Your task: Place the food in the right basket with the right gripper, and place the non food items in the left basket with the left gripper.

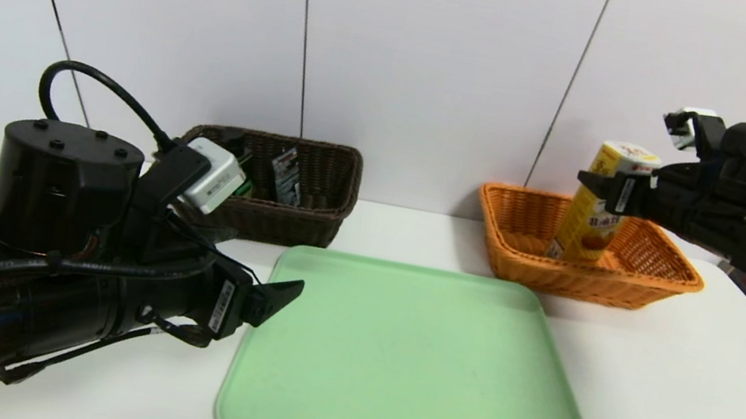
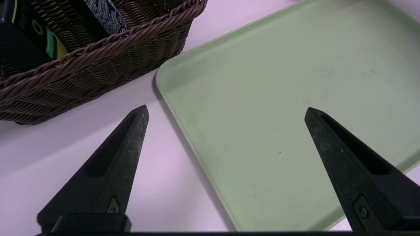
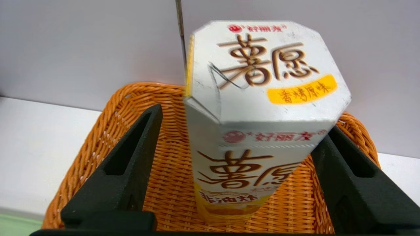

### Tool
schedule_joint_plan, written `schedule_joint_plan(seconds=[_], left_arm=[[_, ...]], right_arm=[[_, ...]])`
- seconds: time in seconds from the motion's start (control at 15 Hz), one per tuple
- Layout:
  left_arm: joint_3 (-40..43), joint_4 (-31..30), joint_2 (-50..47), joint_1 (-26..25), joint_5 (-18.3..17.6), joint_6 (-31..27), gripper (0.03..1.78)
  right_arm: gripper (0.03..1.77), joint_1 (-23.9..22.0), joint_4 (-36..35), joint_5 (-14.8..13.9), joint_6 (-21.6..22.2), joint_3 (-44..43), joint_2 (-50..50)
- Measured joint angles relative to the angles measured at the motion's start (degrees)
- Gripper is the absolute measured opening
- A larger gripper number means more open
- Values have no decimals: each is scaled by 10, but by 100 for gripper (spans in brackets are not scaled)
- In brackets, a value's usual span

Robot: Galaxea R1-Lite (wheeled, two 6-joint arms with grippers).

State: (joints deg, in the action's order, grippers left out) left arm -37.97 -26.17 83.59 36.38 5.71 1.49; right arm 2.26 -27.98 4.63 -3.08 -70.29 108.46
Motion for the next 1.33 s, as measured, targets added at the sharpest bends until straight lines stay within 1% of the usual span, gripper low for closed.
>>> schedule_joint_plan(seconds=[0.2,0.4,0.53,0.67,0.93,1.13,1.33], left_arm=[[-1,0,-5,-7,1,0,169],[-3,0,-26,-15,0,-2,169],[-6,2,-42,-25,0,-3,169],[-10,4,-61,-37,1,-3,169],[-7,9,-104,-71,4,-10,169],[12,13,-139,-85,7,-15,169],[45,11,-175,-95,31,-31,169]], right_arm=[[154,-1,10,5,11,16,-30],[159,-11,44,11,12,36,-69],[162,-15,54,16,12,58,-99],[164,-17,66,18,12,80,-137],[167,-18,116,18,12,121,-228],[168,-19,133,14,10,173,-298],[169,-19,144,11,1,226,-370]])
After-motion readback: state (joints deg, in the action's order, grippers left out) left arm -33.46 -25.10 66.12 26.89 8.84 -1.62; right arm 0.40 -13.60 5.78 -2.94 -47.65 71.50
